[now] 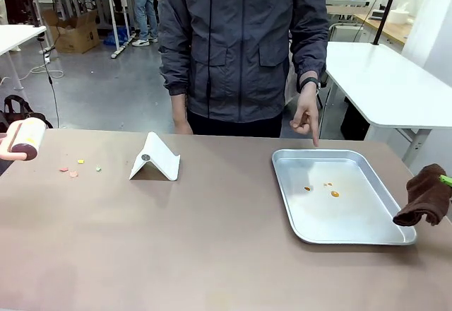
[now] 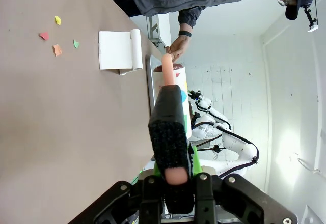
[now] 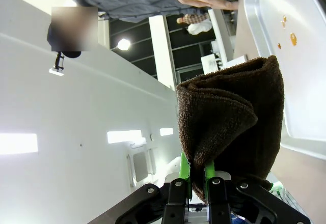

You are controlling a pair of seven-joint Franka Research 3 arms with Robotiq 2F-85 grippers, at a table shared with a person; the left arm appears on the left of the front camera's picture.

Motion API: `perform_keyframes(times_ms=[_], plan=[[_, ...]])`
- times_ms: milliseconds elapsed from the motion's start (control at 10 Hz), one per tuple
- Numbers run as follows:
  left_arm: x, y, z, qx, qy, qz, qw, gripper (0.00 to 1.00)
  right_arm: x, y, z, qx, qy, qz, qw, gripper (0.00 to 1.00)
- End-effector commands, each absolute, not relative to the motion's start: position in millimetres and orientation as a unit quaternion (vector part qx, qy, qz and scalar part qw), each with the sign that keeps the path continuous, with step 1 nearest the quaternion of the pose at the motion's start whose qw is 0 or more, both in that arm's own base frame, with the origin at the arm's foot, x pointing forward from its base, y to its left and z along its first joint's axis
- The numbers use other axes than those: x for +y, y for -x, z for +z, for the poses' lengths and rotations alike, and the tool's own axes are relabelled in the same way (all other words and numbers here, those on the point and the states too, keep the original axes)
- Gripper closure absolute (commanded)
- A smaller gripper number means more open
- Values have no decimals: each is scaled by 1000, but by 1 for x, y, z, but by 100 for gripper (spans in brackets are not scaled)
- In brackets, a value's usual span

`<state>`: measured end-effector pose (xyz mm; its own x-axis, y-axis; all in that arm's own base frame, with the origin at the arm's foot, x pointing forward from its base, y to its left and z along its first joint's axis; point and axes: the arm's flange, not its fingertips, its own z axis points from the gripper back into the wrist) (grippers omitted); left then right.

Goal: Clean the surface of the table.
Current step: If a person points to the right, clean the right side of the table with your right hand, and if they point to the left, clean the left side with your left hand.

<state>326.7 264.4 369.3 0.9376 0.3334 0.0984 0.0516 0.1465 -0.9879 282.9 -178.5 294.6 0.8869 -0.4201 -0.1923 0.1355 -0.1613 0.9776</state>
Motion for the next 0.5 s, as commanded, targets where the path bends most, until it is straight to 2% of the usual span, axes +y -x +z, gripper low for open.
perform_keyframes(times_ms=[0, 400], plan=[[260, -323, 372, -152, 646, 93, 742, 100, -178, -284, 302, -90, -728, -223, 643, 100], [260, -323, 372, -152, 646, 93, 742, 100, -178, -284, 302, -90, -728, -223, 643, 100]])
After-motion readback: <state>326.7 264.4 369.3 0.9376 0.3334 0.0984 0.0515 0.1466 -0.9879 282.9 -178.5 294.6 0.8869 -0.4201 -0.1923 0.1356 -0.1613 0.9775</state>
